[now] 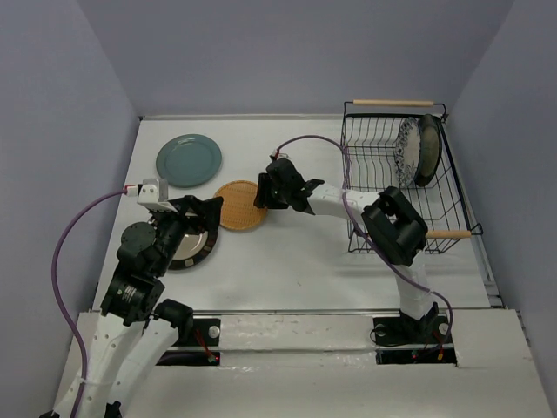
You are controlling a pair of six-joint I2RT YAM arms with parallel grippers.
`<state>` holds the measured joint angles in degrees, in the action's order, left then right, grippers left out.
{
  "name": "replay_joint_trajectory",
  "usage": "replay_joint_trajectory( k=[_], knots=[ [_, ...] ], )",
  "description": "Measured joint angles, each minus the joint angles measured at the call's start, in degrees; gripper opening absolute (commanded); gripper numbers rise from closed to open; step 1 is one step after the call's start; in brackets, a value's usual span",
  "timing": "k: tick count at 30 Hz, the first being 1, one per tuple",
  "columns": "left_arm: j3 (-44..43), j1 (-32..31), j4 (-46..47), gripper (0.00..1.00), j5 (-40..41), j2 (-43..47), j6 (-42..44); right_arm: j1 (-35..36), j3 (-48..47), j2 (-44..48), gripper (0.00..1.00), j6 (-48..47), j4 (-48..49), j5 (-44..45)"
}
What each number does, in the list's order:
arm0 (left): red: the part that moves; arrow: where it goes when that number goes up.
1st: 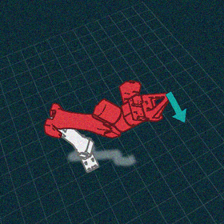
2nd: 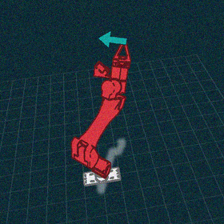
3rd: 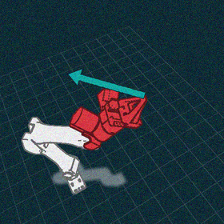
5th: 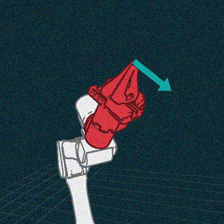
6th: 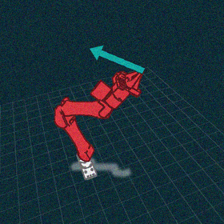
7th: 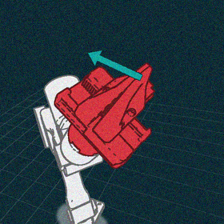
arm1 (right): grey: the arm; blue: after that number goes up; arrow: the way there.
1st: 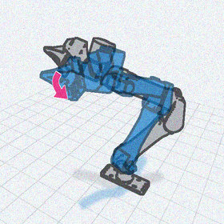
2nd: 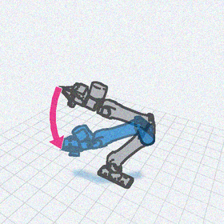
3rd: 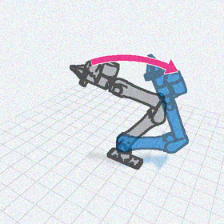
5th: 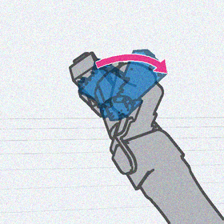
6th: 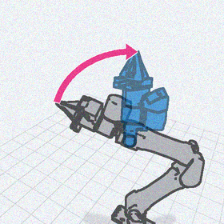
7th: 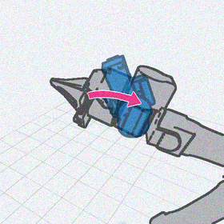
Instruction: Load the plates into the dish rack
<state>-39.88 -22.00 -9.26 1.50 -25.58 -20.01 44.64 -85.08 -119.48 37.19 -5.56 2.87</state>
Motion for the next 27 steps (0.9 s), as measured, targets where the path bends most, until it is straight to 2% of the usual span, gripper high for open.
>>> replay_joint_trajectory(
  k=[16, 18, 22, 27],
  knots=[
    [0.0, 0.0, 0.2, 0.99, -0.6, 0.2, 0.0, -0.1, 4.4, -0.7, 0.56, 3.6, 2.8, -0.3],
    [0.0, 0.0, 0.3, 0.99, -0.6, 0.2, 0.0, -0.1, 4.5, -0.7, 0.52, 4.0, 3.4, -0.6],
    [0.0, 0.0, 0.3, 0.99, -0.6, 0.3, 0.0, -0.4, 5.2, -1.4, 0.37, 5.9, 6.3, -1.5],
    [0.0, 0.0, 0.4, 0.99, -0.7, 0.3, 0.0, -1.0, 7.7, -1.7, 0.07, 10.9, 11.5, -1.9]
  ],
)
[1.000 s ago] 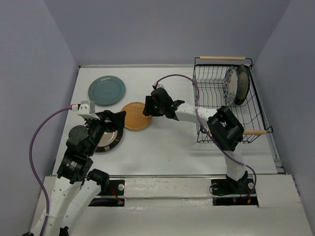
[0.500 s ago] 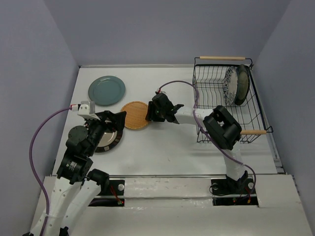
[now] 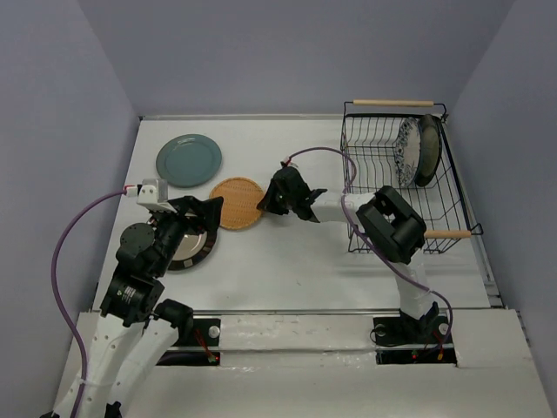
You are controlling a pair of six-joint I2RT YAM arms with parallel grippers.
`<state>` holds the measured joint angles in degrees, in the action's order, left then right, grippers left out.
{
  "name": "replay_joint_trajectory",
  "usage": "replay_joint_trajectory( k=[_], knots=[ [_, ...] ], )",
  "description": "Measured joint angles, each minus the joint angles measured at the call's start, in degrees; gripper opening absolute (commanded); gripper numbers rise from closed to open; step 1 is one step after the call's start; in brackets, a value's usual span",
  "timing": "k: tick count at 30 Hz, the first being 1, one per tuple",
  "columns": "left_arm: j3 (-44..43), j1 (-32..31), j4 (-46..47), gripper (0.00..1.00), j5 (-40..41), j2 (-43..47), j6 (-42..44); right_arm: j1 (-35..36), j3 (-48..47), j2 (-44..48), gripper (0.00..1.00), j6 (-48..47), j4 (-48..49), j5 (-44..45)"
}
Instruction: Load the plates into the dish rack
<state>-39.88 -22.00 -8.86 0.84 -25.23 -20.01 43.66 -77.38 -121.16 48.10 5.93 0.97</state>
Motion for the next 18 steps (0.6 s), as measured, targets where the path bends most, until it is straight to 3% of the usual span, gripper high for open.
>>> replay_joint_trajectory(
  k=[9, 18],
  knots=[
    [0.0, 0.0, 0.0, 0.99, 0.0, 0.5, 0.0, -0.4, 5.8, 6.3, 0.07, 3.0, 4.5, 4.8],
    [0.0, 0.0, 0.0, 0.99, -1.1, 0.7, 0.0, -0.6, 11.0, 20.7, 0.07, -10.7, 3.8, 13.4]
  ],
)
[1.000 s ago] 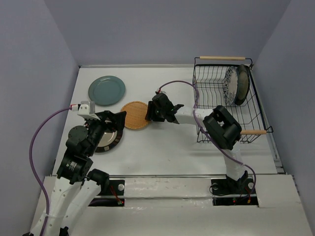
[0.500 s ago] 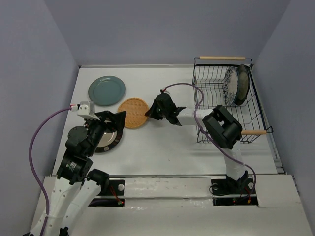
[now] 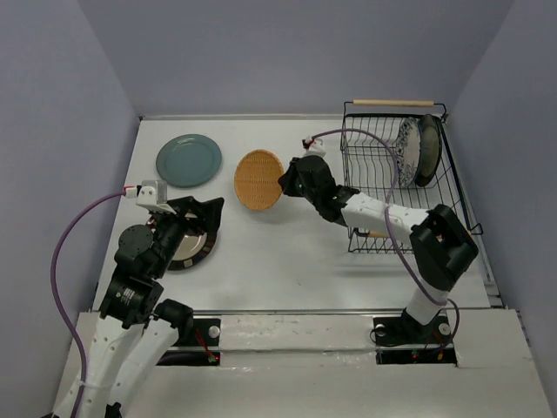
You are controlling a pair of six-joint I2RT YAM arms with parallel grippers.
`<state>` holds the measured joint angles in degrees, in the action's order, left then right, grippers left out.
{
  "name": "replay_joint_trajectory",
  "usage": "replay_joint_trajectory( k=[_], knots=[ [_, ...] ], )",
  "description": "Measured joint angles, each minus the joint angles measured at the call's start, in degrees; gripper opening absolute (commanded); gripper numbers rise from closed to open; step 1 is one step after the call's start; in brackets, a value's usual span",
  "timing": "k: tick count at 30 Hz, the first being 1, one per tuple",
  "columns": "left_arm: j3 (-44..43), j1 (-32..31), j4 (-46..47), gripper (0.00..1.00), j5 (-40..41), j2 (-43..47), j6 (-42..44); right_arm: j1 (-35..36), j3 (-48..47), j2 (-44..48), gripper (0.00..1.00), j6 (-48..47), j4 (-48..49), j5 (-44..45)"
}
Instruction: Load the plates into the dish rack
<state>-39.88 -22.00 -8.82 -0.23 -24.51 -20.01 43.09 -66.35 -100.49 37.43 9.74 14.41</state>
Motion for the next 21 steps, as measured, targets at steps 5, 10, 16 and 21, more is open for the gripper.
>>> replay_joint_trajectory(
  k=[5, 10, 16, 21],
  knots=[
    [0.0, 0.0, 0.0, 0.99, -0.2, 0.0, 0.0, -0.1, -6.1, 7.1, 0.07, -14.2, -1.6, 8.4],
    [0.0, 0.0, 0.0, 0.99, -0.3, 0.3, 0.0, -3.9, -8.0, 15.1, 0.07, -28.8, -1.5, 16.8],
    [0.0, -0.2, 0.0, 0.99, -0.4, 0.7, 0.0, -19.7, -6.1, 22.1, 0.07, -42.8, -1.6, 22.7],
    [0.0, -0.5, 0.0, 0.99, -0.4, 0.7, 0.0, -31.1, -1.3, 24.3, 0.07, -49.3, -2.1, 23.0]
  ],
)
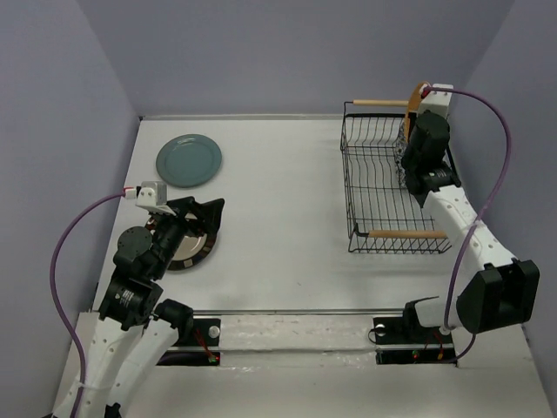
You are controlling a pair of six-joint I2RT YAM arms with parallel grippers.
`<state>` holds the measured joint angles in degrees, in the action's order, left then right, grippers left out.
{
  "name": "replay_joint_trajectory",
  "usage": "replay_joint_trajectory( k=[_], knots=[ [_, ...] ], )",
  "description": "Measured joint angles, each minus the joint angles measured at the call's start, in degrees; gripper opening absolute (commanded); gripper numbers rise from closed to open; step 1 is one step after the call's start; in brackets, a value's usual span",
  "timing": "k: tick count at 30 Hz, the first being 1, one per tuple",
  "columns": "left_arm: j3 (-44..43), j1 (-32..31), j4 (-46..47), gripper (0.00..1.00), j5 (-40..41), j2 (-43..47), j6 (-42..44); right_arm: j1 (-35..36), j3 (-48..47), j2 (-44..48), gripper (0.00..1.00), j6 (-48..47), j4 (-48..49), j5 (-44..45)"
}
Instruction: Load the plates into the dish rack
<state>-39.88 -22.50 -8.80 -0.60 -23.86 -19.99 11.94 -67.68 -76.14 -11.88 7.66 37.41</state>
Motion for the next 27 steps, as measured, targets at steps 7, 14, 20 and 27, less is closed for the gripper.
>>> replay_joint_trajectory(
  k=[7, 14, 20, 27],
  knots=[
    [0.0, -0.4, 0.0, 0.99, 0.1, 0.0, 0.0, -2.3, 0.3, -5.1, 0.07, -1.9, -0.7, -2.6],
    [0.0, -0.8, 0.0, 0.99, 0.1, 0.0, 0.0, -2.8, 0.3, -10.2, 0.07, -1.9, -2.0, -6.1],
    [0.0, -1.0, 0.0, 0.99, 0.1, 0.0, 0.0, -3.0, 0.3, -12.1, 0.07, -1.9, -1.8, -6.4],
    [0.0, -1.0, 0.0, 0.99, 0.1, 0.0, 0.0, -3.1, 0.2, -17.0, 0.07, -1.2, -1.9, -6.3]
  ],
)
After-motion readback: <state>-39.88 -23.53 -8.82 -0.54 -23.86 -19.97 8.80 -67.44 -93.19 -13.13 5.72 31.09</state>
